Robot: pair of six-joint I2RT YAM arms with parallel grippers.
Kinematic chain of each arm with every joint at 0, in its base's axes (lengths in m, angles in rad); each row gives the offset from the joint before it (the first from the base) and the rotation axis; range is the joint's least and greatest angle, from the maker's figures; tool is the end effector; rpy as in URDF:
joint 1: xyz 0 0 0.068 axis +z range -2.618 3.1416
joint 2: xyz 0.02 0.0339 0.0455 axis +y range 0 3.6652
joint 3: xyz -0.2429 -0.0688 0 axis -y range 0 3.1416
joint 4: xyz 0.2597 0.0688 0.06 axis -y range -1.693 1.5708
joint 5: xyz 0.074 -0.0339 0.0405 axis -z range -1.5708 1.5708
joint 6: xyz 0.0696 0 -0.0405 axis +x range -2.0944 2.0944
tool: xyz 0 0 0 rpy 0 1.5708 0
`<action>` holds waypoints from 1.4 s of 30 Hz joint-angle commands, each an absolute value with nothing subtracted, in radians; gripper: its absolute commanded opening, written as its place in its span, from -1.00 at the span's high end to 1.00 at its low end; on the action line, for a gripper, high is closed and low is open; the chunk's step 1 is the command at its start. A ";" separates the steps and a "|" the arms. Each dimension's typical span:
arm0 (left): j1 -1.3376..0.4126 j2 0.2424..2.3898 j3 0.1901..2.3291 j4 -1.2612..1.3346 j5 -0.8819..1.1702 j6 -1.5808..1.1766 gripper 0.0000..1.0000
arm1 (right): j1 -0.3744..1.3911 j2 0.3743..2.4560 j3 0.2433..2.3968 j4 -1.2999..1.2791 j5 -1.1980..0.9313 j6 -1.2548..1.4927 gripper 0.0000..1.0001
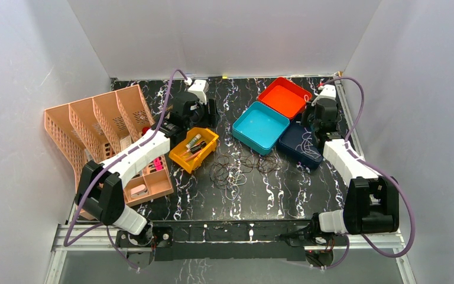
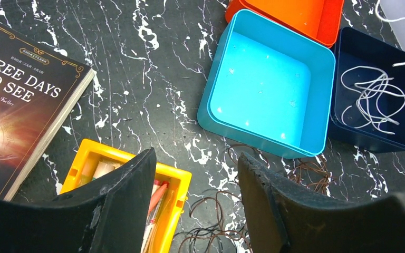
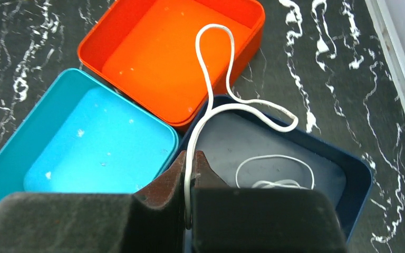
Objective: Untangle the cables
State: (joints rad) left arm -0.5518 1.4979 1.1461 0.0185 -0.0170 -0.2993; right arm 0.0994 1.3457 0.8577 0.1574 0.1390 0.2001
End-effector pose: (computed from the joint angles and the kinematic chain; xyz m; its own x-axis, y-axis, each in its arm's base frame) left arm 0.3434 -0.2100 0.2756 -0.4167 -0.0897 -0.9046 0.4056 0.8722 -0.2733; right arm 0.3577 0.0260 0.2351 -0.3102 0.1669 -0.9359 0.0957 0.9850 0.1439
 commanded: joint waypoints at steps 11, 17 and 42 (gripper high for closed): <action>-0.548 1.445 1.135 0.030 -0.020 -0.288 -0.15 | 0.093 1.398 0.889 0.023 0.190 0.274 1.00; -0.548 1.438 1.131 0.029 -0.030 -0.285 -0.16 | 0.091 1.437 0.883 0.008 0.152 0.303 0.96; -0.548 1.436 1.127 0.028 -0.025 -0.284 -0.16 | 0.093 1.440 0.872 -0.061 0.115 0.431 0.80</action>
